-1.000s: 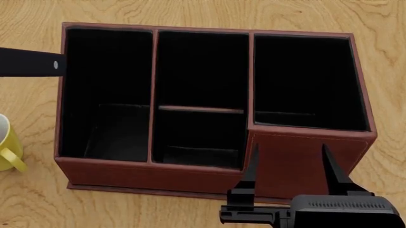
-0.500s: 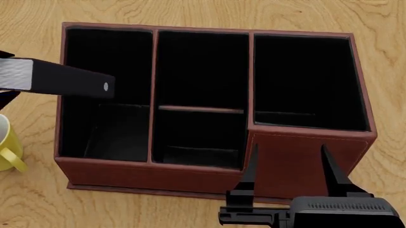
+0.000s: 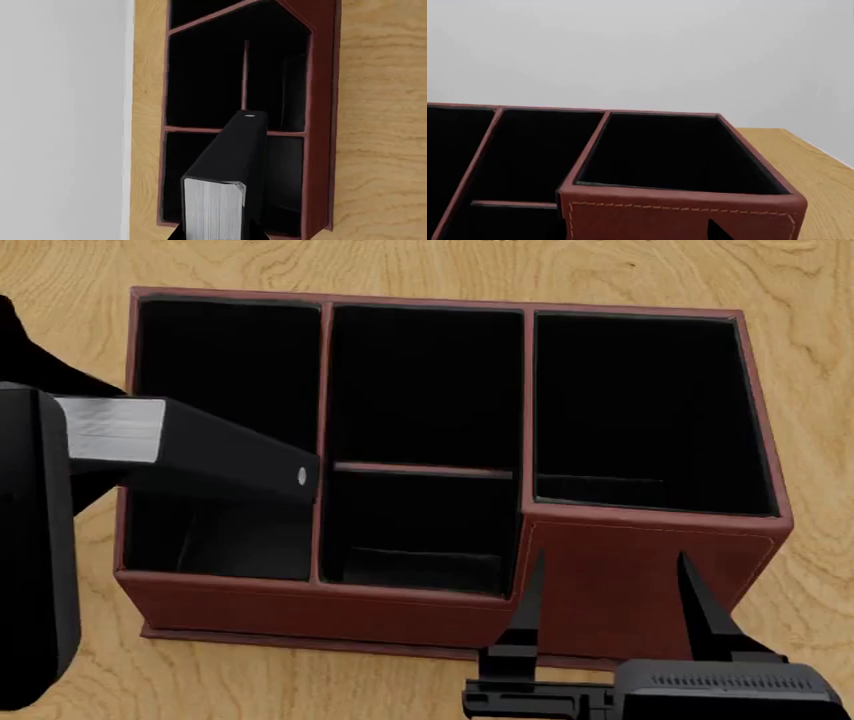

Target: Pick up the book and place it in the back compartment of the caddy.

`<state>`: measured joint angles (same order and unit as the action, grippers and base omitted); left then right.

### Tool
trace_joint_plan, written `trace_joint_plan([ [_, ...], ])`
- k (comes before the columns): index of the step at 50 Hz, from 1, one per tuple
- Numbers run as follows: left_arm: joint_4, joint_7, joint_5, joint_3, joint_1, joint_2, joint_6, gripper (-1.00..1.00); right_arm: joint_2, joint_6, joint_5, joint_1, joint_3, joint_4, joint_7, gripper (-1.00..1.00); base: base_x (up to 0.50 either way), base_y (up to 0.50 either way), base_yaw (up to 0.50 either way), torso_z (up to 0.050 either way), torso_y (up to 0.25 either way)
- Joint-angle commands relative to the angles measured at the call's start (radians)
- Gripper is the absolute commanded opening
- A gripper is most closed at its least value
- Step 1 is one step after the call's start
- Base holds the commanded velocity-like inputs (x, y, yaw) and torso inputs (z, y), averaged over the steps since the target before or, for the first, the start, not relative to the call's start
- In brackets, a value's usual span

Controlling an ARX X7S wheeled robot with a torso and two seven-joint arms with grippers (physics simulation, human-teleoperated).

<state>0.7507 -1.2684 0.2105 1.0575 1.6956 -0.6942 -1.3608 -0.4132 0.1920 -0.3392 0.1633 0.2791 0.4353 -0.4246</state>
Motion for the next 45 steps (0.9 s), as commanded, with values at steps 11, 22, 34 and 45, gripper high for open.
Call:
trace_joint_plan([
  [11, -0.043, -0.006, 0.023, 0.004, 0.062, 0.16, -0.178, -1.0, 0.001, -0.016, -0.001, -0.007, 0.003, -0.009, -0.002, 1.0, 0.0, 0.0, 0.0, 0.0, 0.001],
  [22, -0.089, -0.051, 0.065, 0.021, 0.071, 0.229, -0.187, -1.0, -0.003, -0.022, -0.004, -0.015, 0.0, -0.007, -0.006, 1.0, 0.0, 0.0, 0.0, 0.0, 0.002],
  [34, -0.116, -0.053, 0.063, 0.065, 0.091, 0.278, -0.16, -1.0, -0.002, -0.026, -0.006, -0.013, 0.001, -0.011, -0.006, 1.0, 0.0, 0.0, 0.0, 0.001, 0.001],
  [45, -0.149, -0.04, 0.057, 0.072, 0.085, 0.31, -0.135, -1.0, -0.004, -0.035, -0.008, -0.015, 0.0, -0.017, -0.006, 1.0, 0.0, 0.0, 0.0, 0.0, 0.001],
])
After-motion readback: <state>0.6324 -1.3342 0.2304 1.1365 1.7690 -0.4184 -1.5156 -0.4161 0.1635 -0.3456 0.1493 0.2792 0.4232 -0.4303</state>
